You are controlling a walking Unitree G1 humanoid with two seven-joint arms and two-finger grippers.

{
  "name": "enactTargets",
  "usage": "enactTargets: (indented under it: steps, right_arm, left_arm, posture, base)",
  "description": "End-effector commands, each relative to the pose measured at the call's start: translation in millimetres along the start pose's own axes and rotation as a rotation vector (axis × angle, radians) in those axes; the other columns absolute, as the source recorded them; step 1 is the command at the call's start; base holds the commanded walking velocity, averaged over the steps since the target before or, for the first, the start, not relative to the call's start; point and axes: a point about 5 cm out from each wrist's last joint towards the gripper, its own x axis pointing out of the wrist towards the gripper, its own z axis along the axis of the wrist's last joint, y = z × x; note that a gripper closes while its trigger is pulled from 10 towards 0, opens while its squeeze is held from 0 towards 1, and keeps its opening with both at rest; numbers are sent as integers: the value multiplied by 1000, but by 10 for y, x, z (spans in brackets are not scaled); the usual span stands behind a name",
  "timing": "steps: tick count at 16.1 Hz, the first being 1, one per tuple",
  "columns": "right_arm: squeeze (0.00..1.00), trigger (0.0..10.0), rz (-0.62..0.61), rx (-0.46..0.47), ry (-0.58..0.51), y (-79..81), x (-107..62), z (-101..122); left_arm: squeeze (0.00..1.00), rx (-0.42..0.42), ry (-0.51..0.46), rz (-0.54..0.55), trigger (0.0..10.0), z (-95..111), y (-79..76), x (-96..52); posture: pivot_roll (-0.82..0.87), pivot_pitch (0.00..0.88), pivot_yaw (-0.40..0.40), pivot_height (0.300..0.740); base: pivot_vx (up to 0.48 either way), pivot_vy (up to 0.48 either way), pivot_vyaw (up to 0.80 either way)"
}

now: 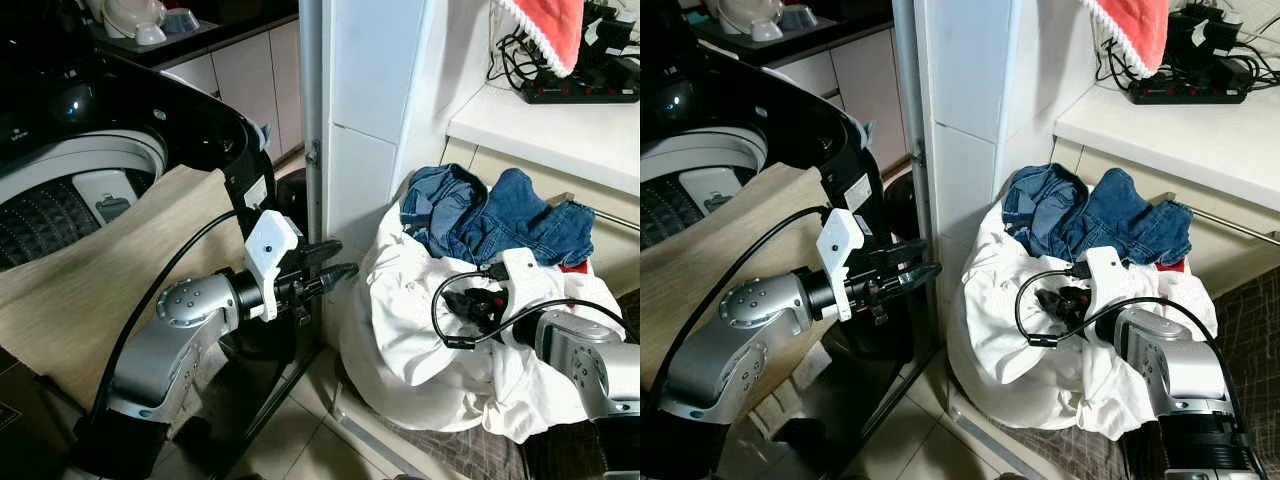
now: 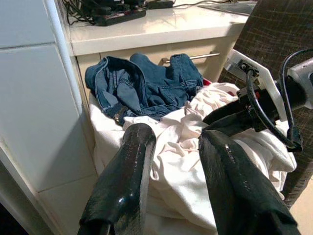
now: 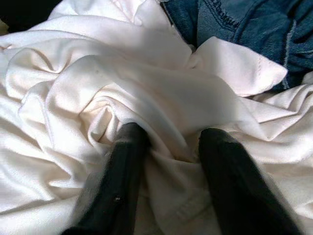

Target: Clothes washing

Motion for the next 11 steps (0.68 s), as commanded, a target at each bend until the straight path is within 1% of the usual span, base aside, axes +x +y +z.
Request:
enactTargets:
  steps: [1,3,5,6,7,8,9,10,11]
  right_arm:
    - [0,0,7,15,0,-15,-20,-1]
    - [0,0,28,48,-27,2,-47,29]
    - [0,0,81,71,-109,33,-125,156]
    - [0,0,96,74,-126,44,-144,183]
    - [0,0,150,87,-174,92,-217,263]
    - [0,0,235,100,-241,164,-336,383]
    - [0,0,291,103,-285,212,-418,465]
    - [0,0,311,103,-302,229,-448,497]
    - [0,0,421,75,-388,348,-632,675]
  left_arm:
    - [0,1,-5,-15,10000,19,-25,-1]
    - [0,4,-6,-8,10000,18,-22,-1]
    - [0,21,-17,23,10000,38,9,10]
    - [0,25,-21,33,10000,43,18,12]
    - [0,33,-33,62,10000,61,49,21]
    - [0,45,-68,105,10000,115,95,48]
    - [0,50,-97,132,10000,164,125,73]
    - [0,51,-110,141,10000,184,135,85]
    - [0,53,-147,149,10000,255,143,145]
  posture:
    - [-196,0,41,740]
    - [-194,0,40,740]
    - [-194,1,39,740]
    - [-194,1,39,740]
    - [-197,0,36,740]
    - [-197,0,36,740]
    - [-197,0,36,740]
    - [-197,0,36,740]
    - [-206,0,37,740]
  base:
    - [0,0,0]
    - [0,0,0]
    - [0,0,0]
    - [0,0,0]
    - [0,0,0]
    - [0,0,0]
    - [0,0,0]
    - [0,0,0]
    - [0,0,0]
